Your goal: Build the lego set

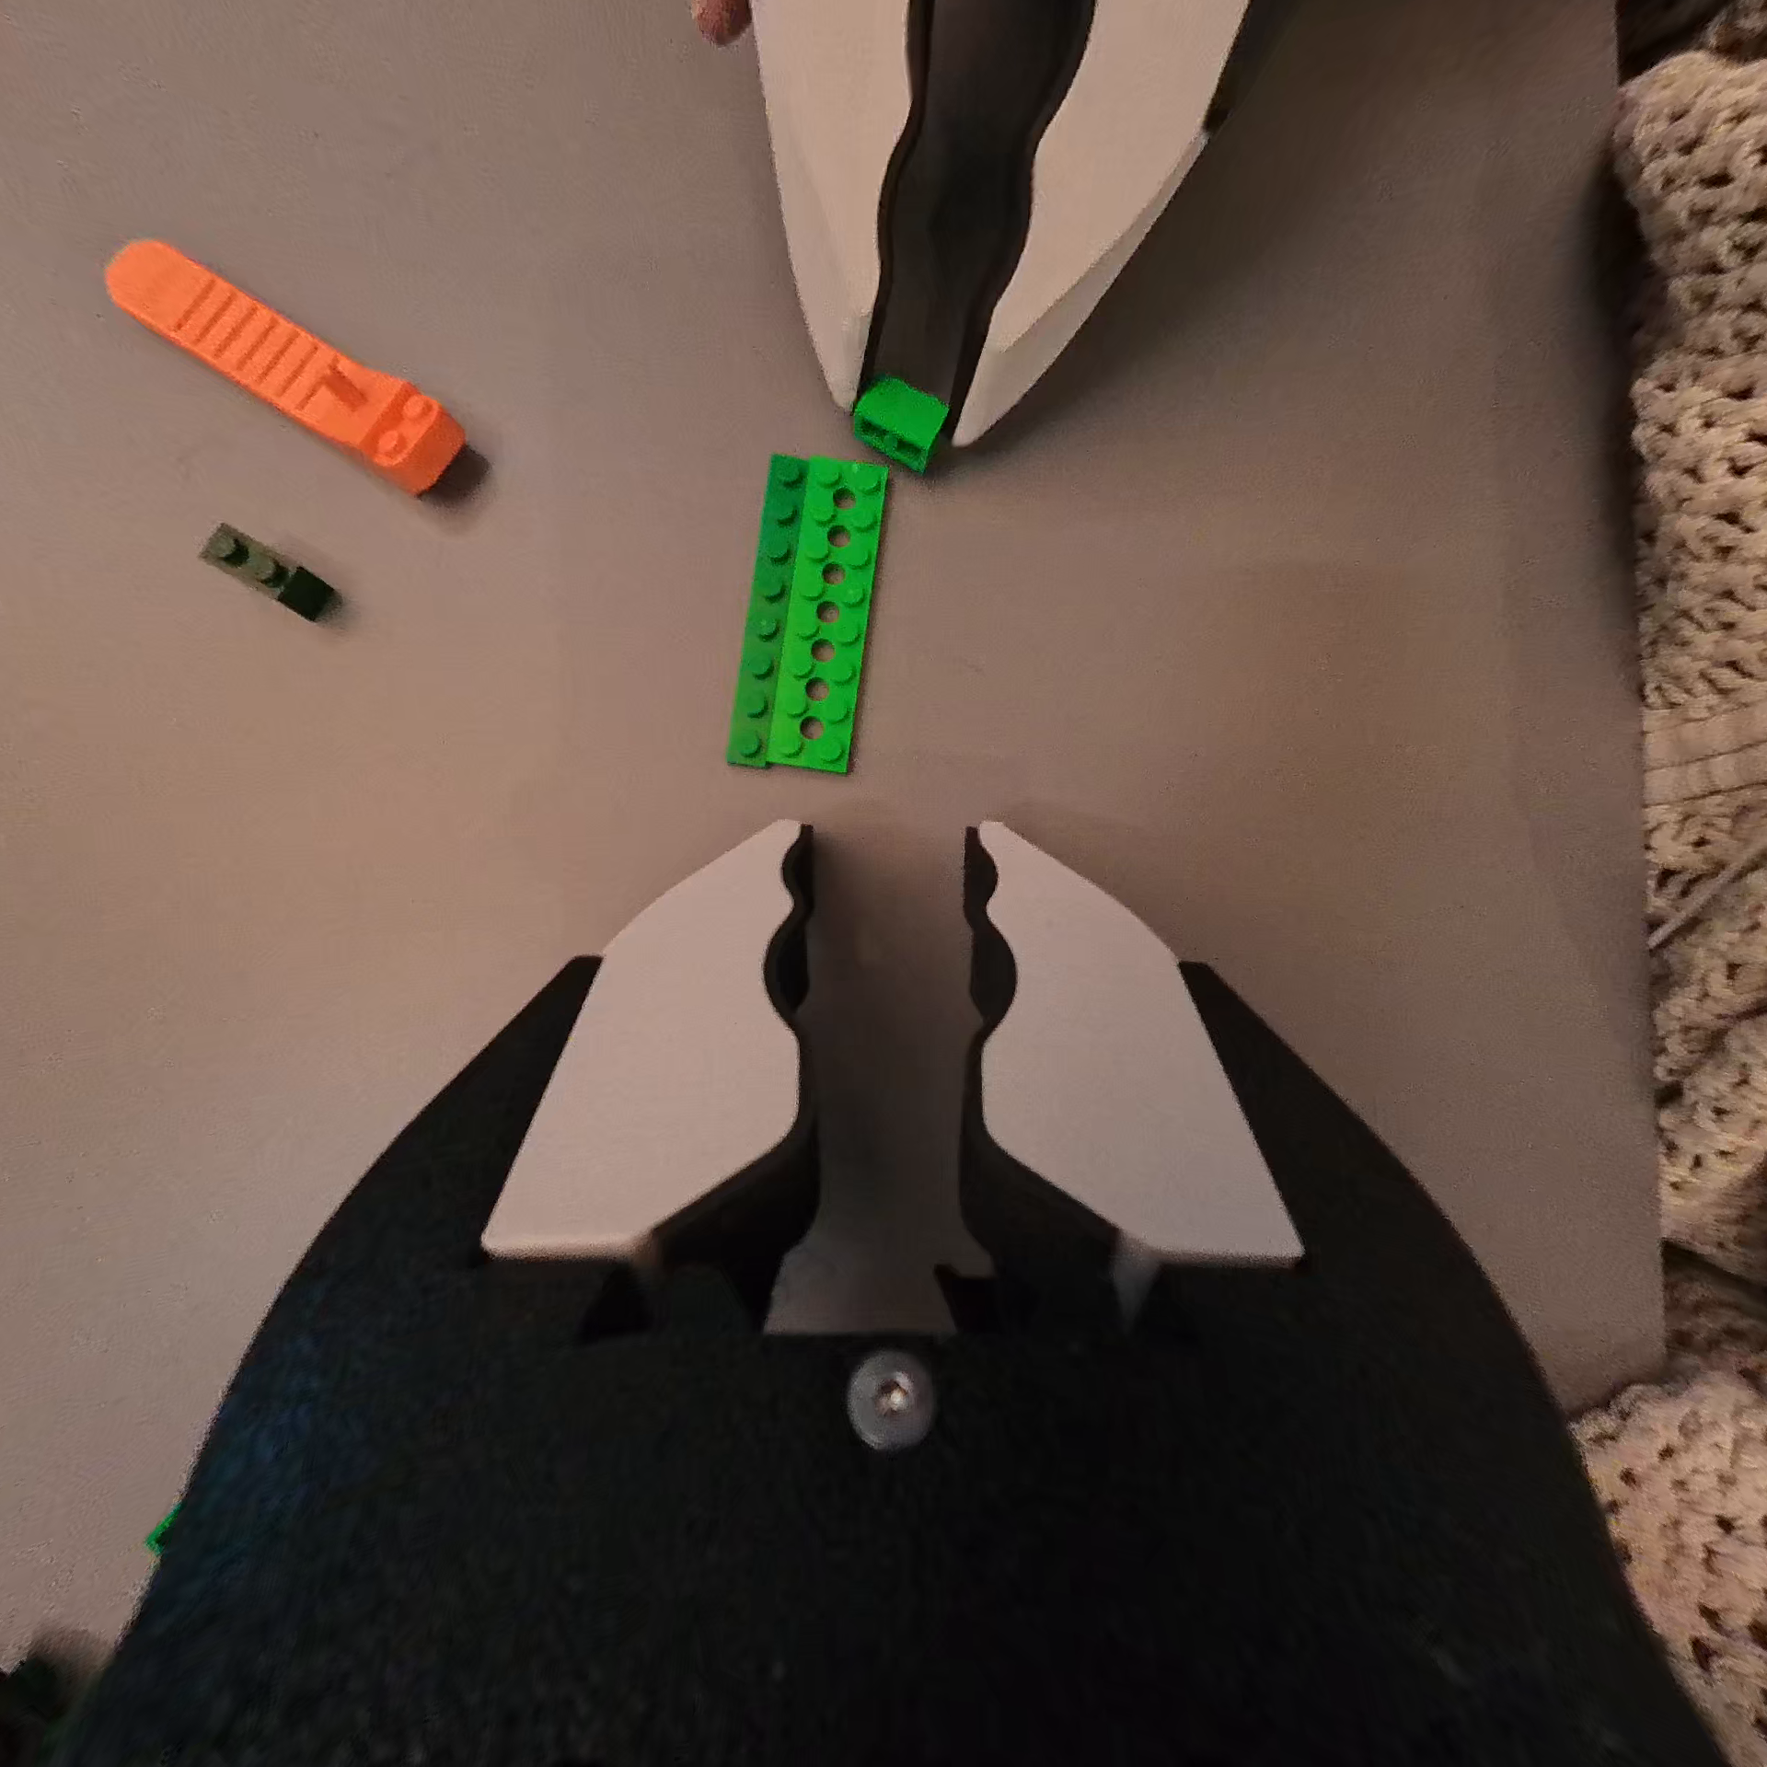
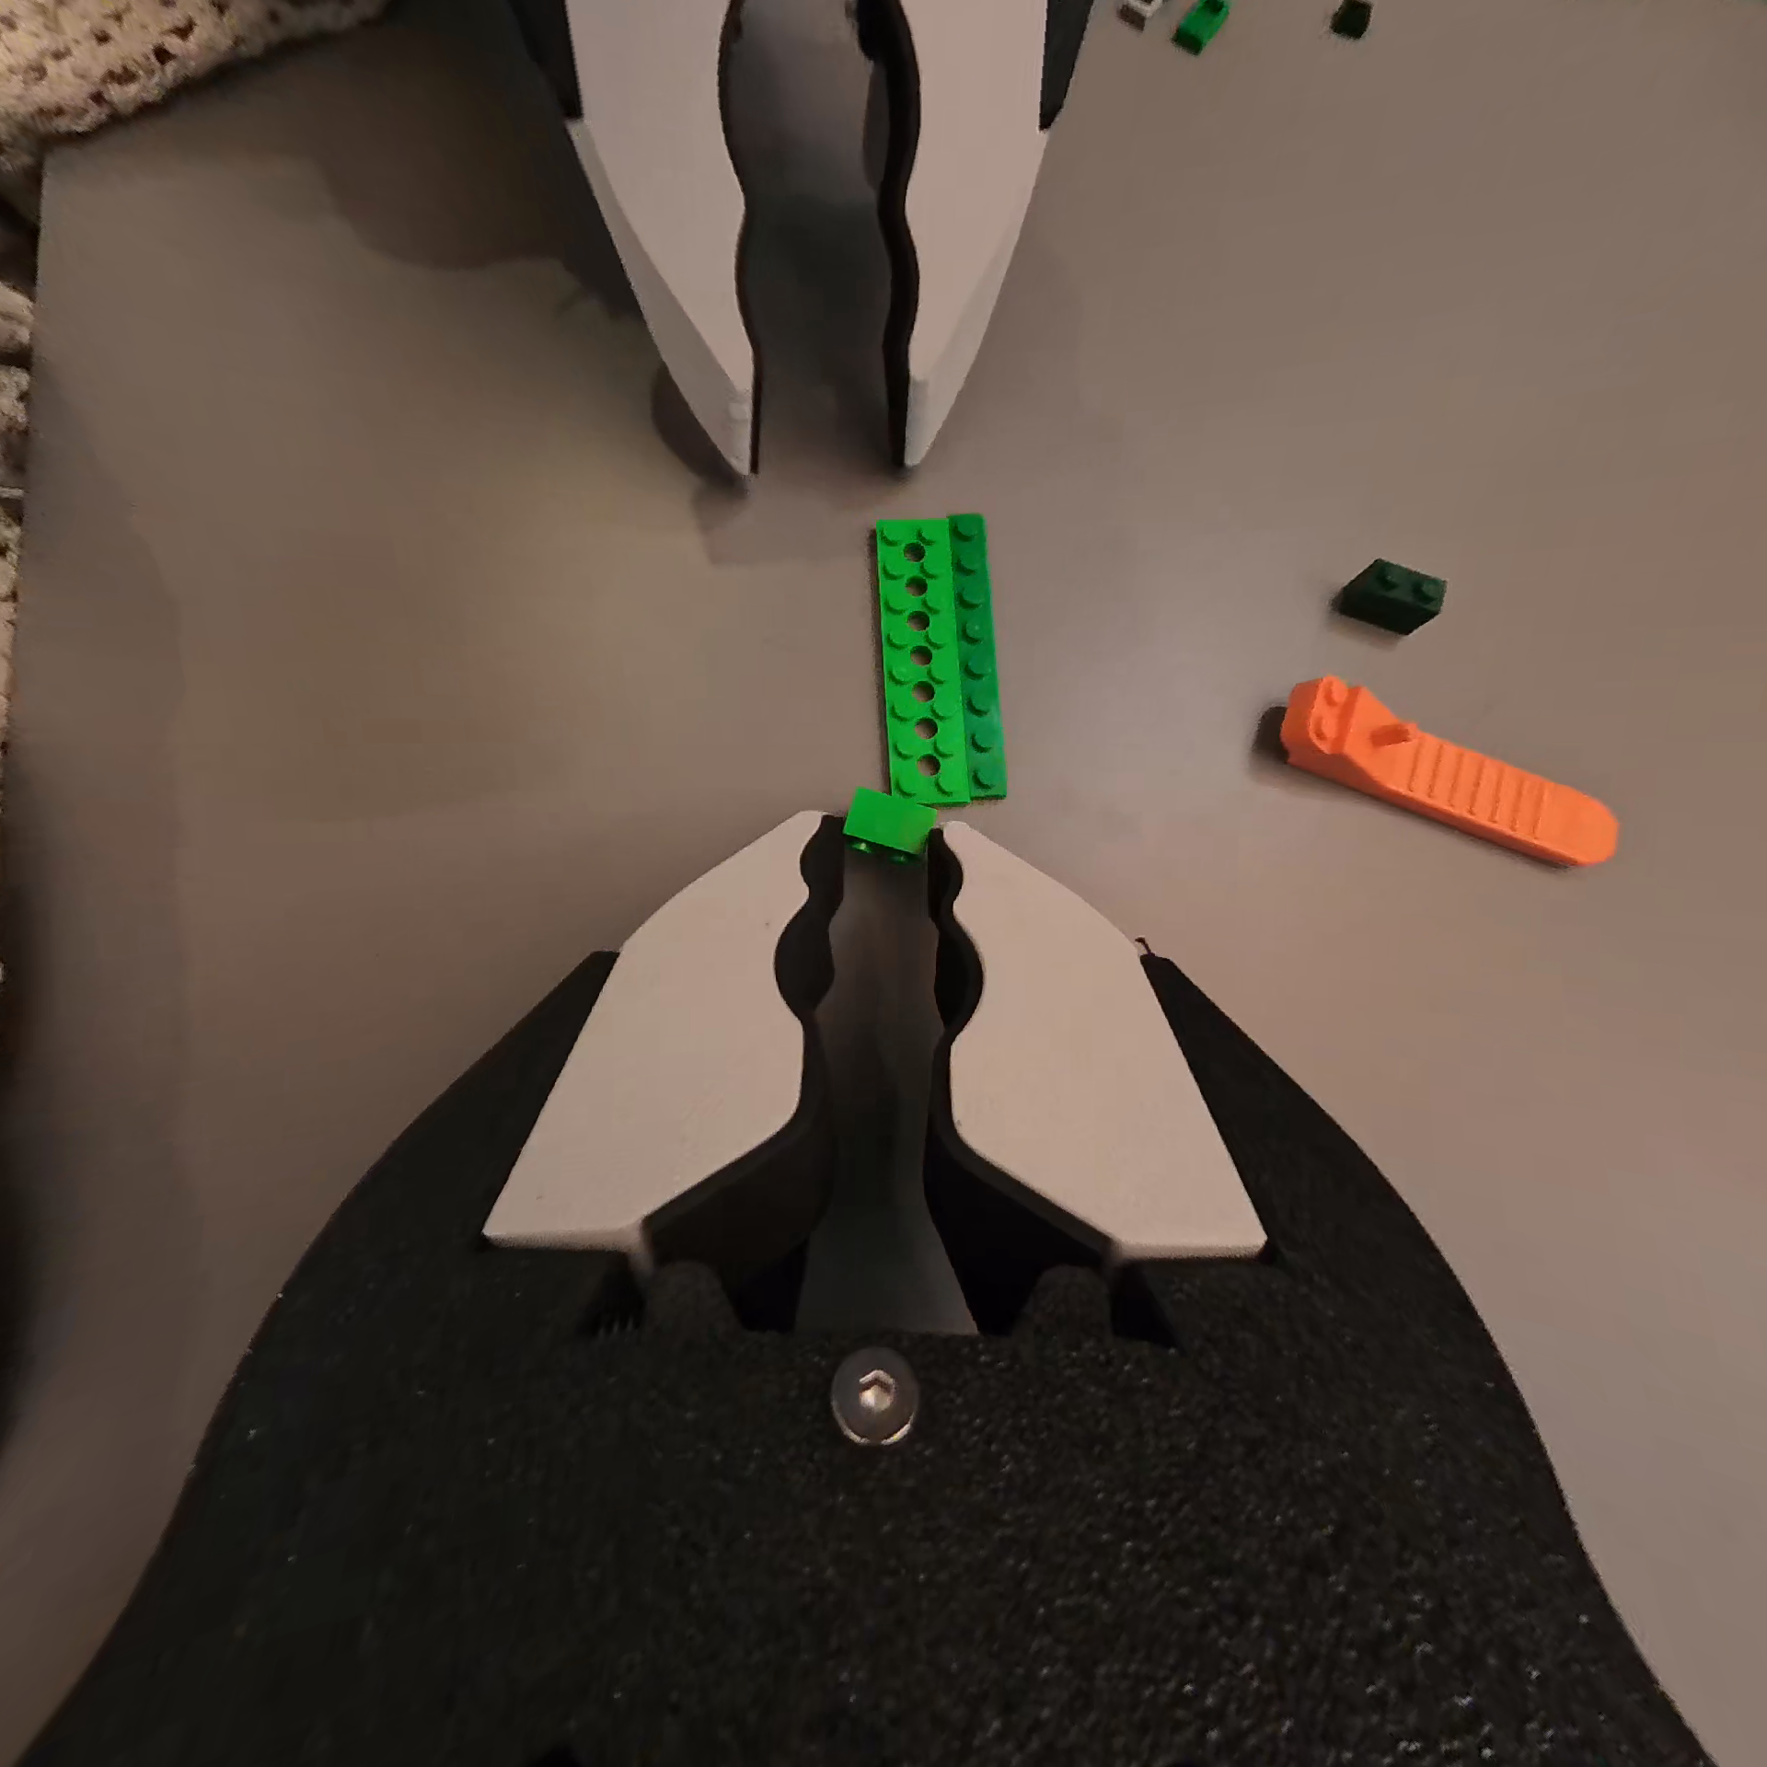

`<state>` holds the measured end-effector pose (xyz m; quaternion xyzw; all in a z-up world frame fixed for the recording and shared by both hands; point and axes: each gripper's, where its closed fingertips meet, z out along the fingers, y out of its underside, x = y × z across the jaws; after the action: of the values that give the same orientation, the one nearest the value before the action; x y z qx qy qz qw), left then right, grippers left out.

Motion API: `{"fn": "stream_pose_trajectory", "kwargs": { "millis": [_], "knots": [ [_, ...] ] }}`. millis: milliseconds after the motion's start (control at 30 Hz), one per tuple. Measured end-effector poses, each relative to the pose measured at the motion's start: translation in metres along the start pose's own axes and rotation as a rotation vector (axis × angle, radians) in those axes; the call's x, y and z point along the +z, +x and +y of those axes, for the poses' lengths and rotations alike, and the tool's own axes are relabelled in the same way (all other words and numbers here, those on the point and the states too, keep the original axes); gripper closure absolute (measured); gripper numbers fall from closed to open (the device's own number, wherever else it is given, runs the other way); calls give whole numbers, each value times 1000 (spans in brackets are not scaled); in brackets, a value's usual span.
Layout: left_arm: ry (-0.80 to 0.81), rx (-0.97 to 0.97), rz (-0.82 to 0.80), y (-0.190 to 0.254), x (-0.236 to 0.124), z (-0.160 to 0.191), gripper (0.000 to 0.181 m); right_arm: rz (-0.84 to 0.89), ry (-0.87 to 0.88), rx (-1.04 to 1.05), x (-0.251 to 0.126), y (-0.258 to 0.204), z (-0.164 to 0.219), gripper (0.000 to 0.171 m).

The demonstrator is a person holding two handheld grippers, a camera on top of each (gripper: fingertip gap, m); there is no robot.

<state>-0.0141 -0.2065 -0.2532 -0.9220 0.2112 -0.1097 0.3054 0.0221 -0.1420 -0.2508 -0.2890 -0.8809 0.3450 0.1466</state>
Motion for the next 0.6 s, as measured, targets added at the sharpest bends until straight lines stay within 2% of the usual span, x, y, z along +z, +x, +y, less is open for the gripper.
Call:
{"fn": "stream_pose_trajectory", "kwargs": {
  "millis": [600],
  "knots": [
    [2,-4,27,4,5,-4,151,-23,-15,20,5,-1,0,155]
  ]
}}
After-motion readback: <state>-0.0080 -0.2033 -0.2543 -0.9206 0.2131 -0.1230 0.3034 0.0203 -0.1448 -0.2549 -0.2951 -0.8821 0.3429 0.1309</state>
